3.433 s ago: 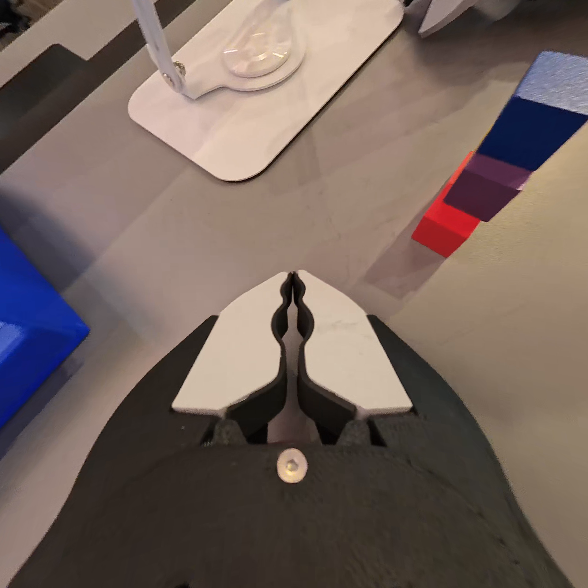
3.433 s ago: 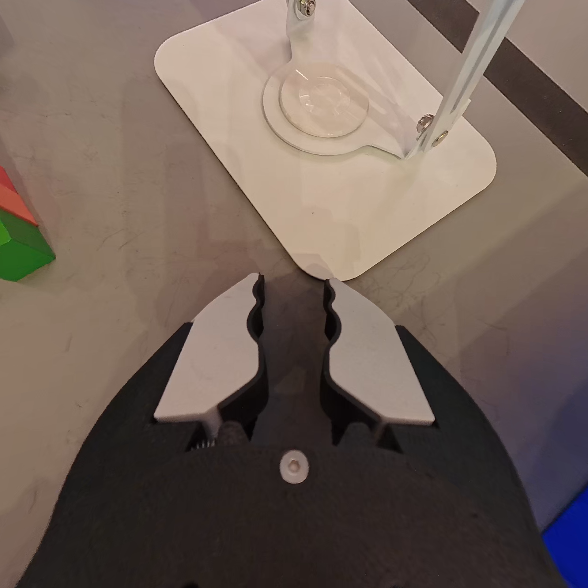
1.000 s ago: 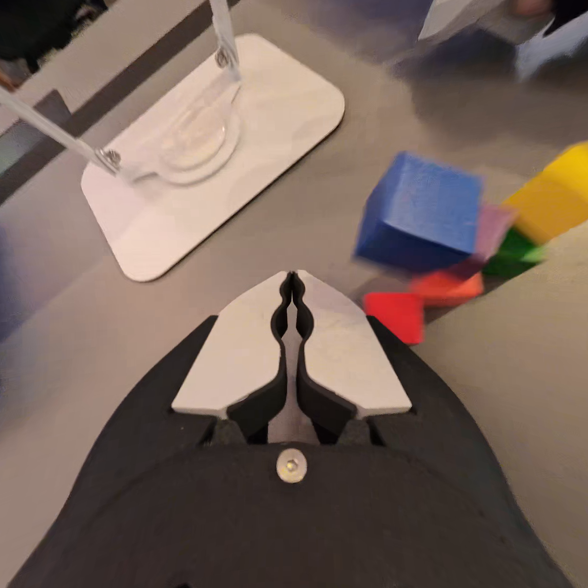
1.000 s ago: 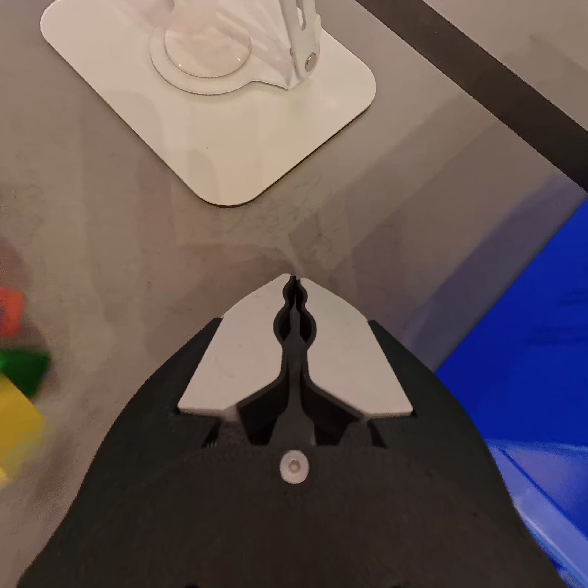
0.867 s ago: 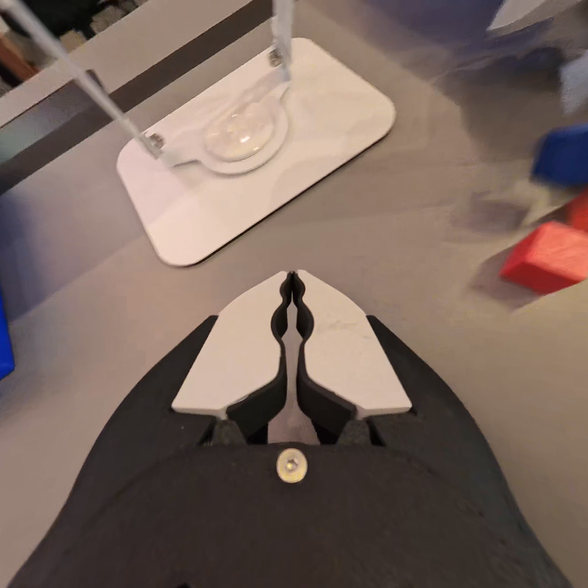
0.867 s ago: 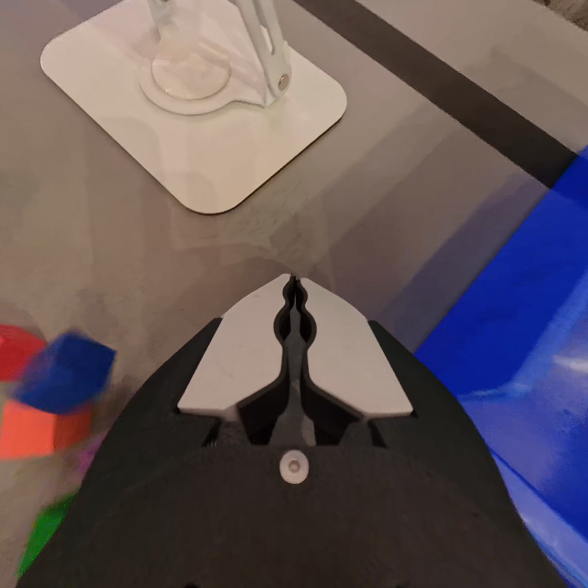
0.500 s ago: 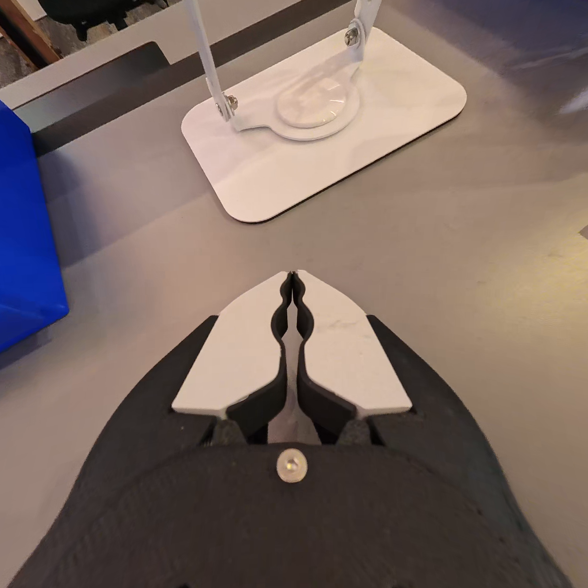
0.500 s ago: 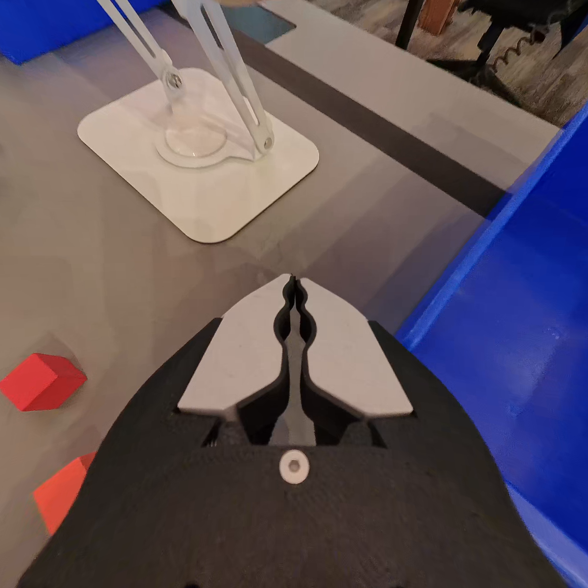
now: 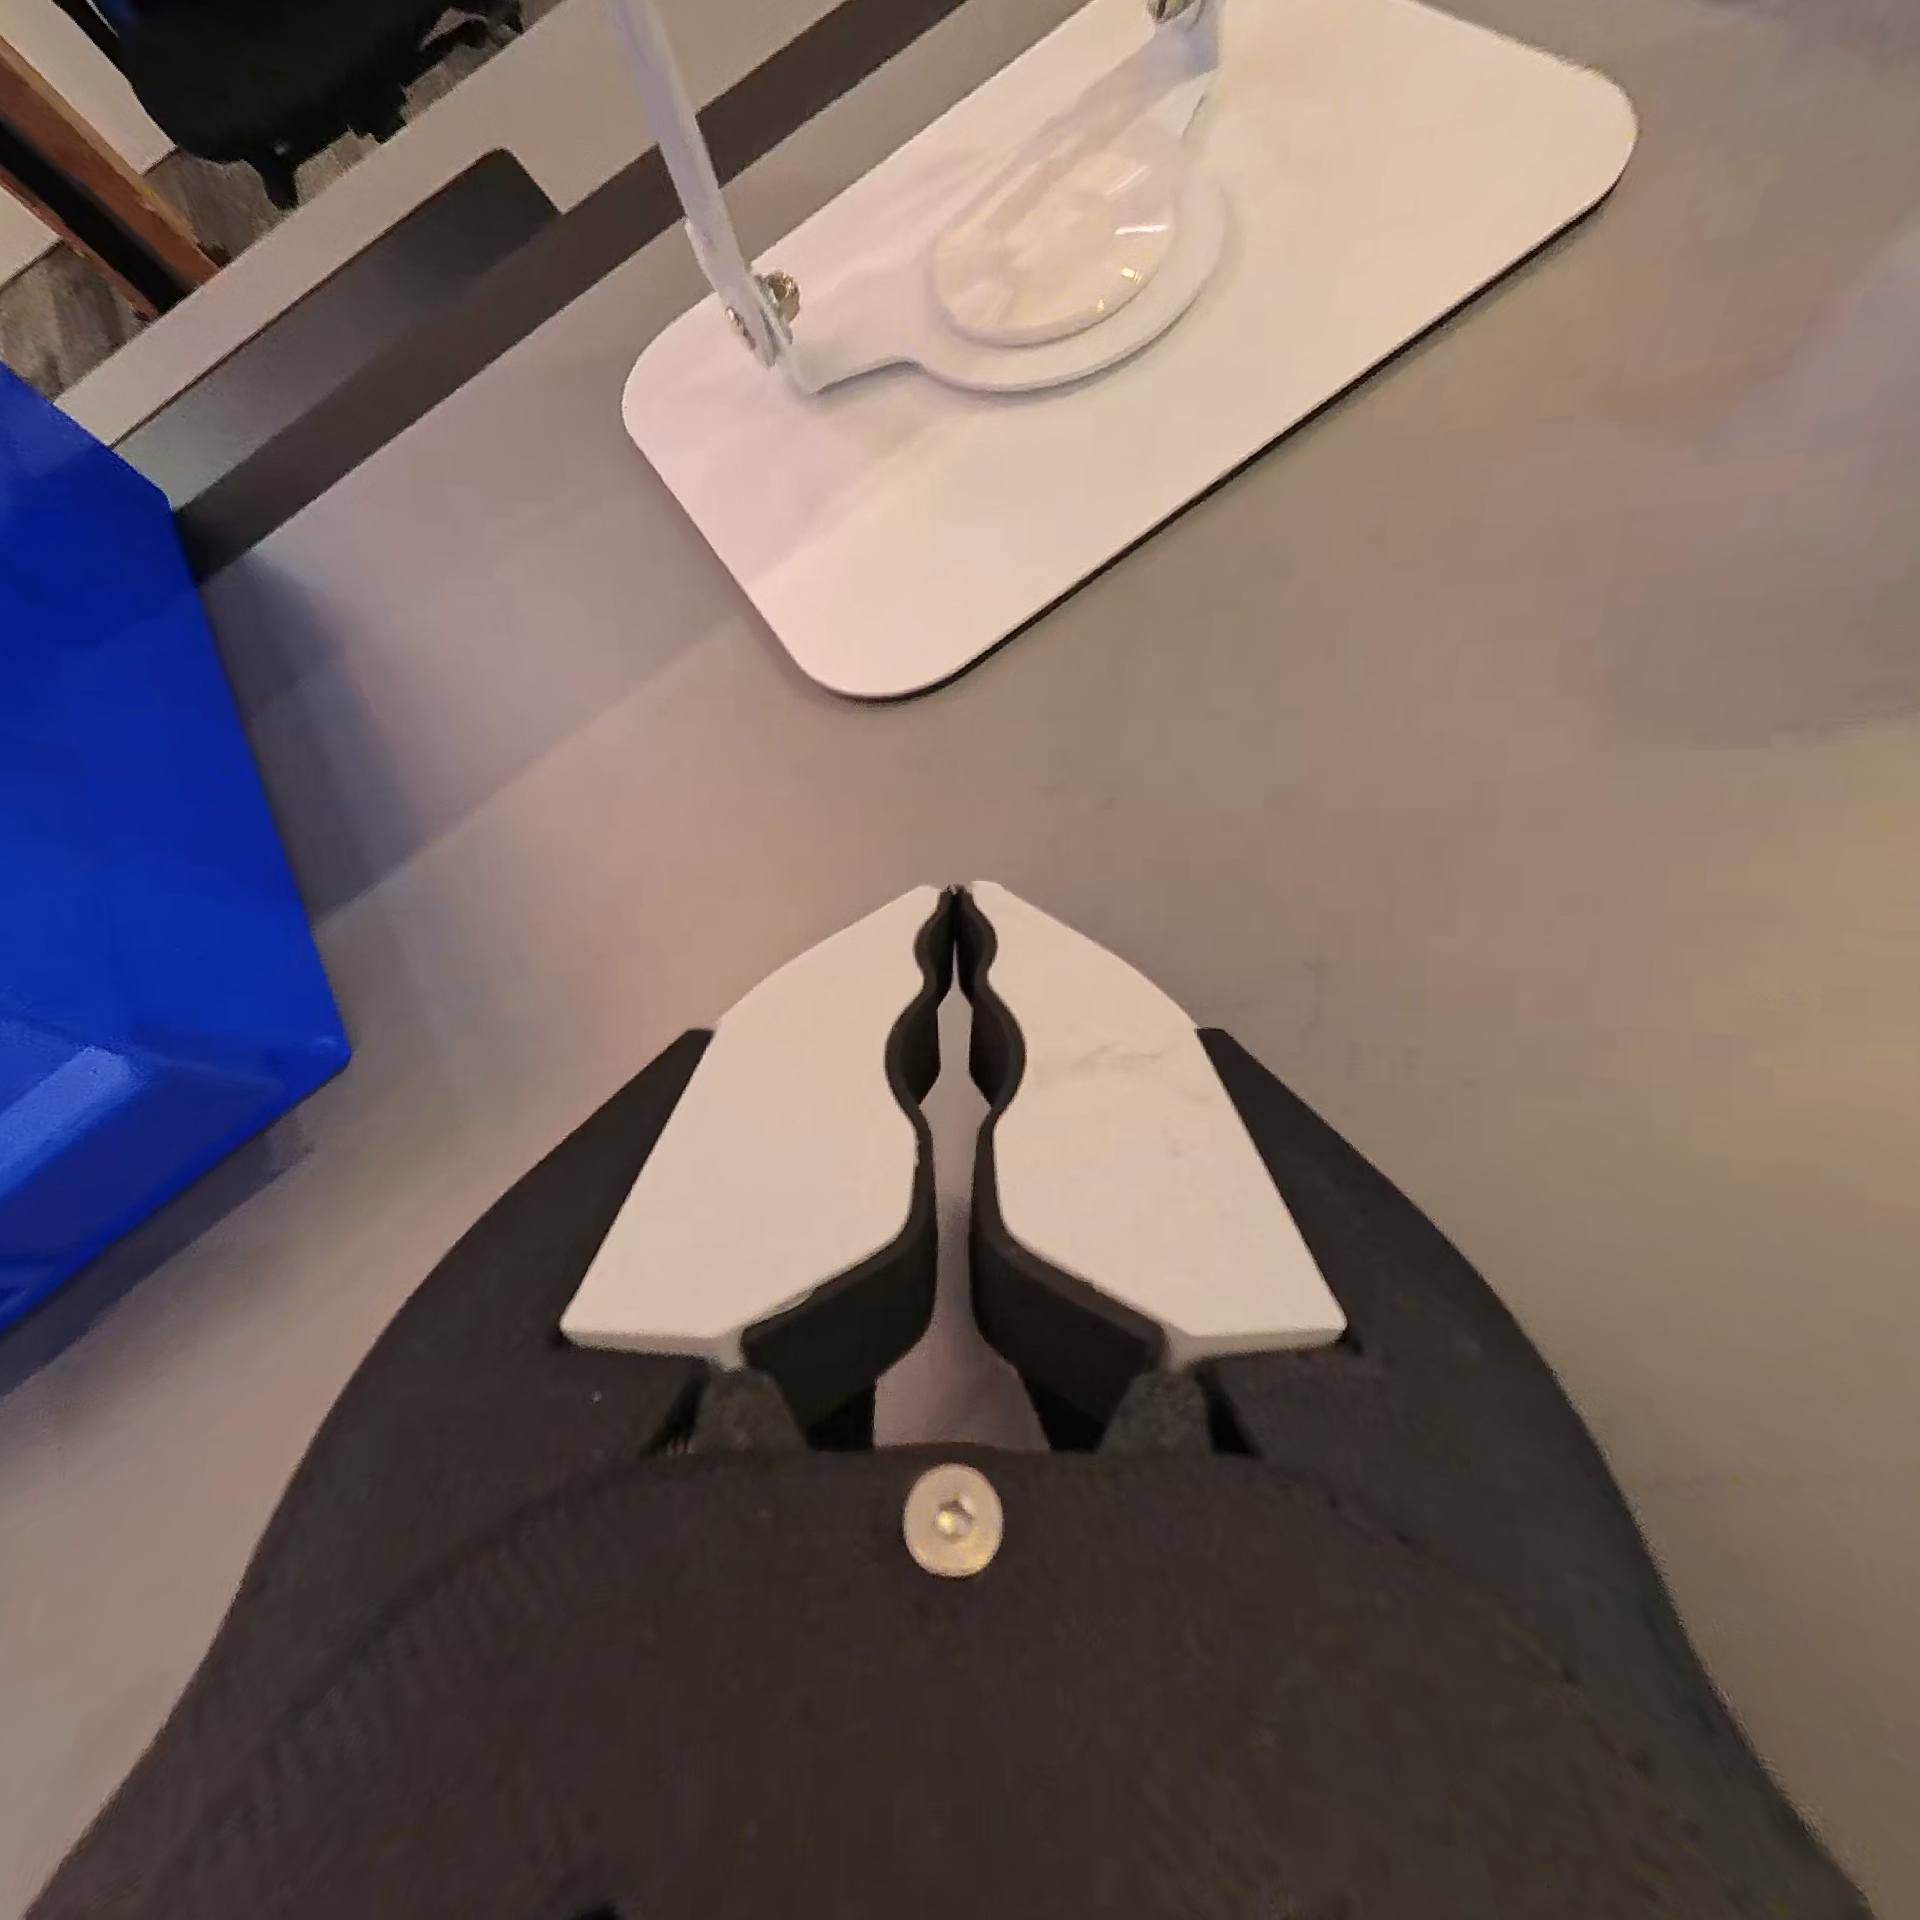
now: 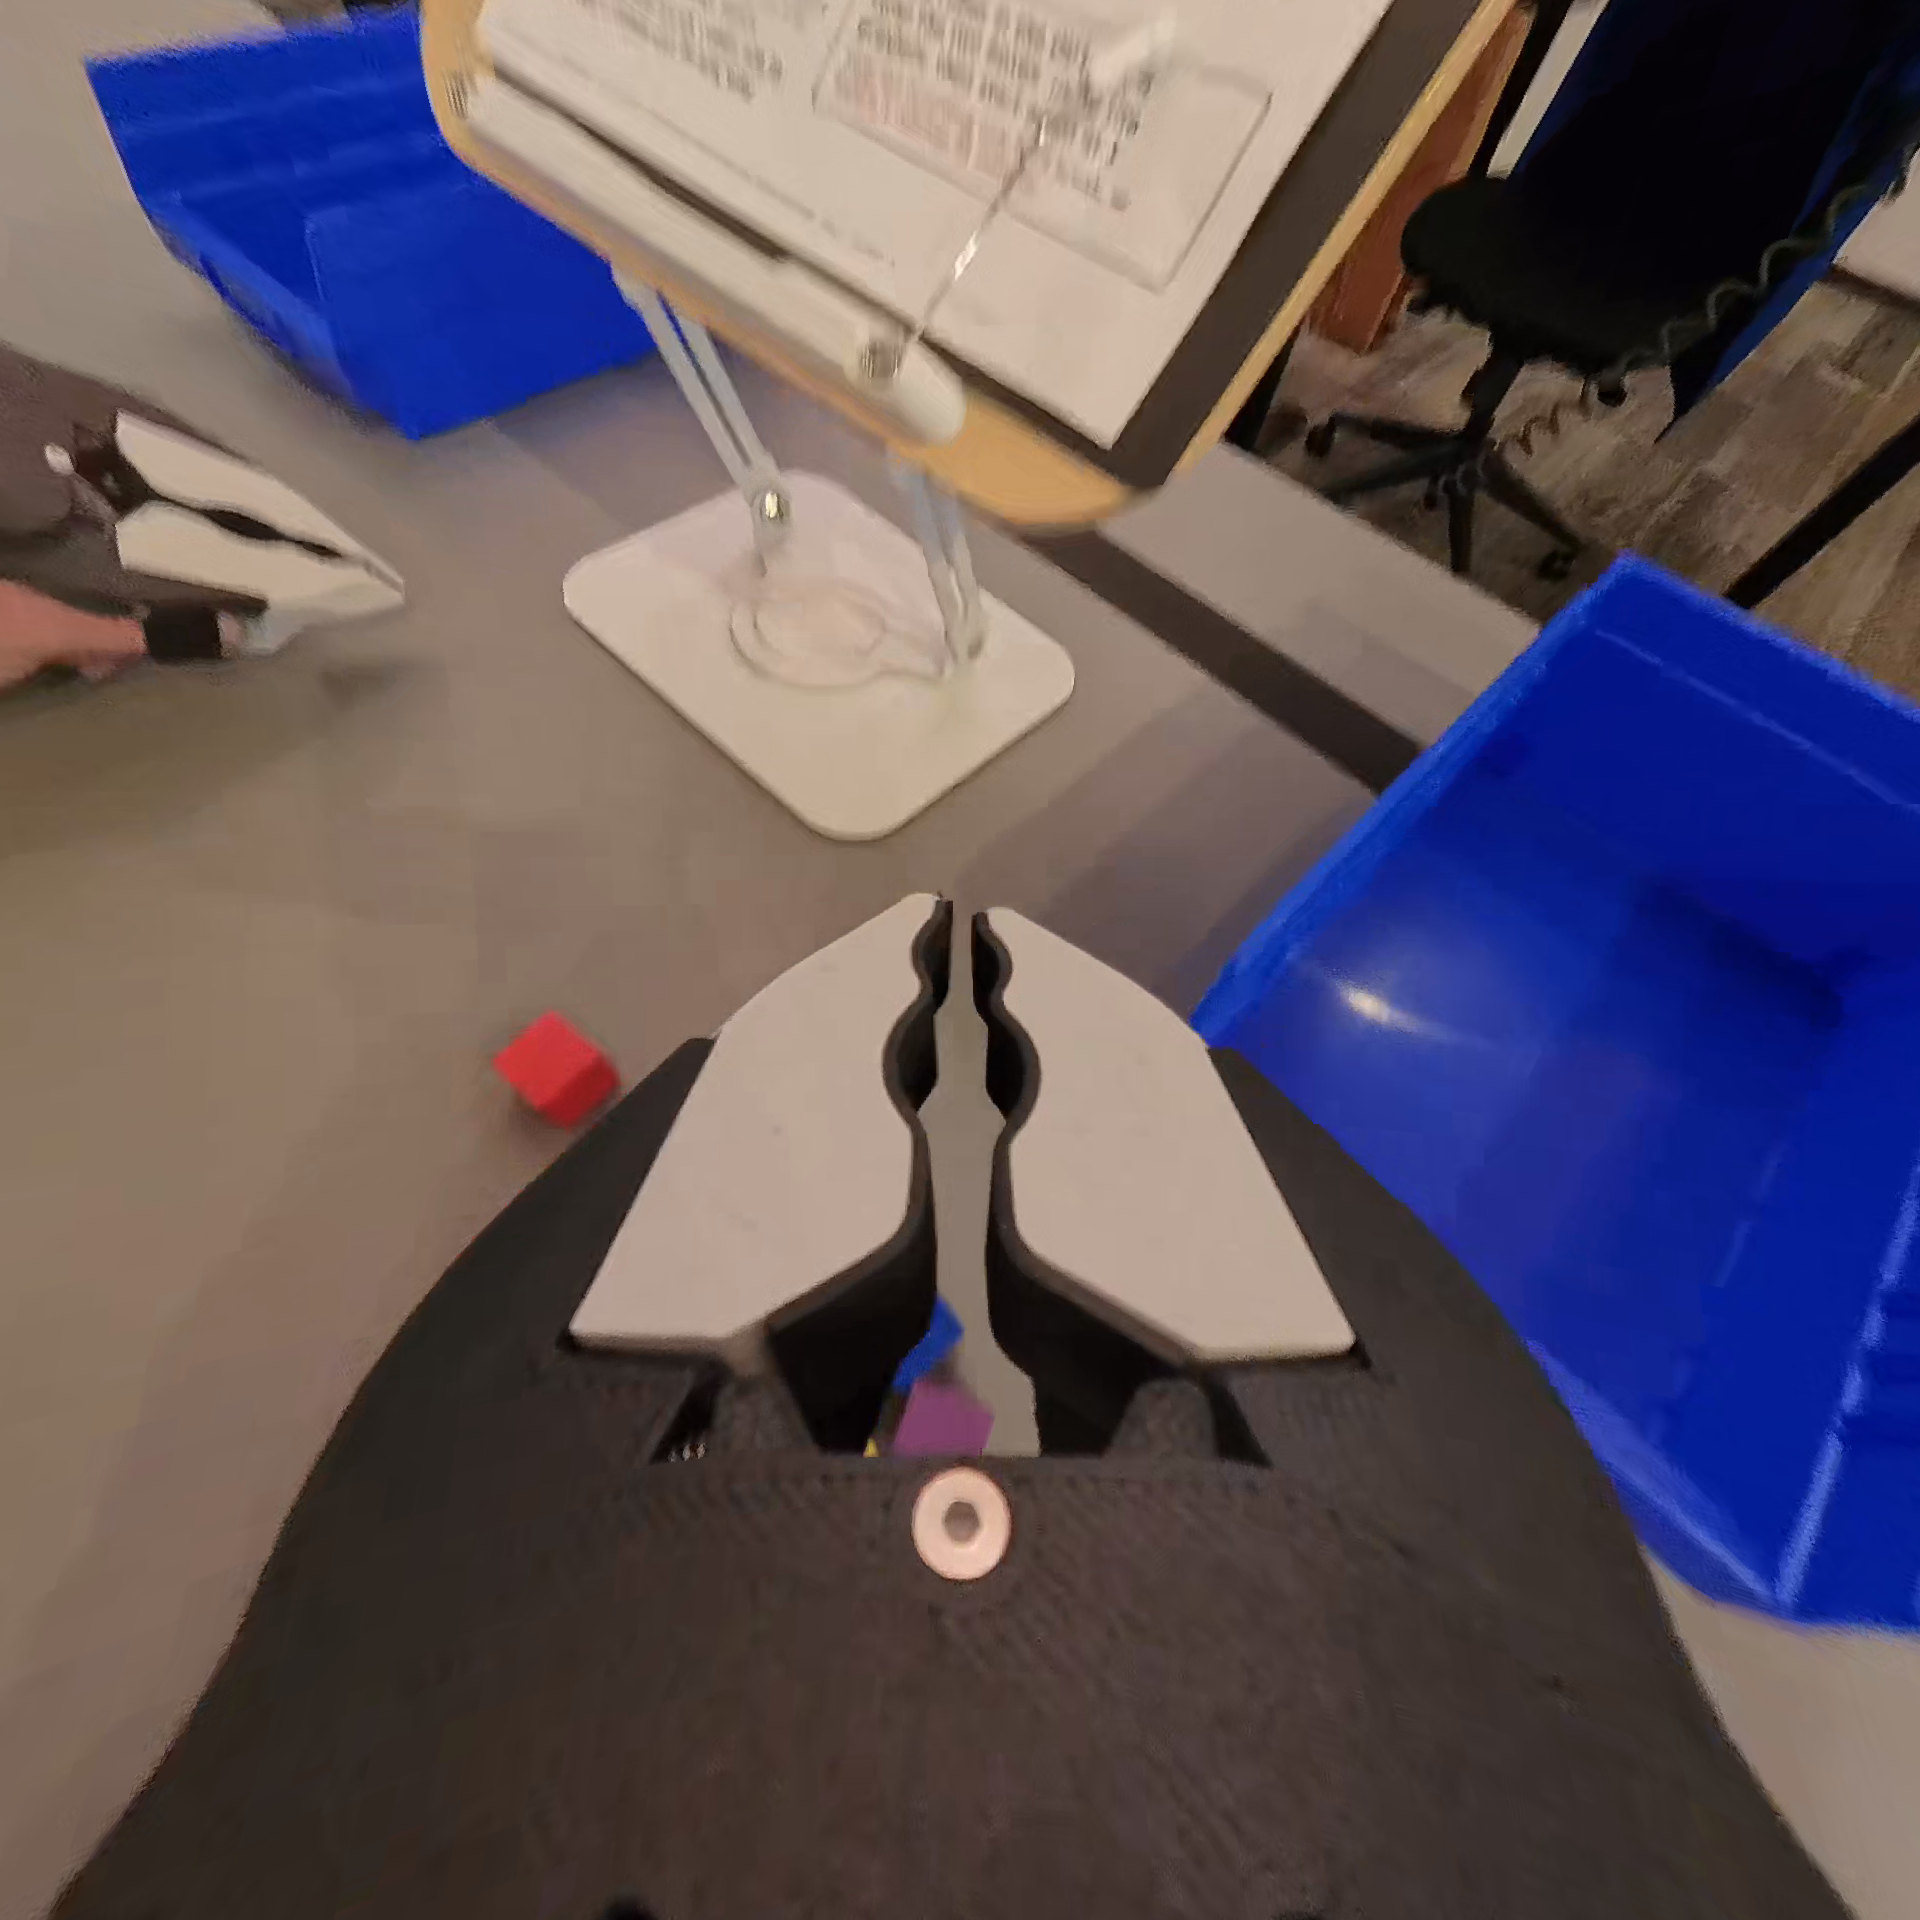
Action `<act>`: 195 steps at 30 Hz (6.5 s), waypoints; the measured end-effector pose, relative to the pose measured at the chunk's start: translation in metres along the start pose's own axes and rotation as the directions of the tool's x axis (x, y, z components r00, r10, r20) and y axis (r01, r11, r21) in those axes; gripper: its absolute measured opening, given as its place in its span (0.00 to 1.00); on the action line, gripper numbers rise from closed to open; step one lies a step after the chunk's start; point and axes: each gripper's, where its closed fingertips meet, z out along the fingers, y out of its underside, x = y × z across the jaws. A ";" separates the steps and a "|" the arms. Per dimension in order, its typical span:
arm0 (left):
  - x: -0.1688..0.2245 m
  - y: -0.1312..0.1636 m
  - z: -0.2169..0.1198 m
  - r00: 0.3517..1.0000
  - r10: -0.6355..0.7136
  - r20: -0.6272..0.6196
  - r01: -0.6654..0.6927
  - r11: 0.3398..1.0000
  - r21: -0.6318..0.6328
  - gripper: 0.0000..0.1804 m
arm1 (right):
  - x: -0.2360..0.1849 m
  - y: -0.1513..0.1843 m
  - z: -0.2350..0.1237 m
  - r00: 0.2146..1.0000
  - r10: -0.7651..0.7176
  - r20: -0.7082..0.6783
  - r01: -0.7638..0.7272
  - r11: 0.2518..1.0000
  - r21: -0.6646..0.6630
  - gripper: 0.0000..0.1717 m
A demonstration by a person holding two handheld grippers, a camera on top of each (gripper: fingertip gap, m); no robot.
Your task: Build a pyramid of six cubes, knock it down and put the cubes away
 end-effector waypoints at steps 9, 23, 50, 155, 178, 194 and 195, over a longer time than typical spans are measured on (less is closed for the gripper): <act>0.005 0.006 0.005 0.996 0.084 0.010 -0.083 0.995 -0.049 0.00 | -0.030 0.124 -0.006 0.962 -0.146 0.229 0.248 0.819 -0.518 0.31; 0.008 0.007 0.006 0.995 0.098 -0.003 -0.098 0.994 -0.058 0.00 | -0.024 0.172 0.017 0.760 -0.239 0.604 0.623 0.532 -0.573 0.17; 0.008 0.009 0.009 0.996 0.088 -0.017 -0.089 0.993 -0.080 0.00 | 0.234 0.094 0.165 0.999 -0.042 -0.001 0.028 0.686 -0.727 0.17; 0.008 0.009 0.009 0.995 0.103 0.011 -0.101 0.991 -0.083 0.00 | -0.024 0.173 -0.032 0.944 -0.050 0.326 0.266 0.701 -0.662 0.29; 0.008 0.010 0.009 0.995 0.097 0.002 -0.096 0.992 -0.084 0.00 | -0.022 0.188 -0.049 0.911 -0.022 0.412 0.328 0.645 -0.690 0.26; 0.008 0.010 0.009 0.995 0.101 0.003 -0.100 0.992 -0.082 0.00 | 0.148 0.065 0.040 0.995 -0.086 0.045 0.096 0.790 -0.606 0.17; 0.008 0.010 0.009 0.995 0.102 0.002 -0.101 0.991 -0.082 0.00 | 0.157 0.070 0.057 0.998 -0.051 0.047 0.069 0.780 -0.621 0.17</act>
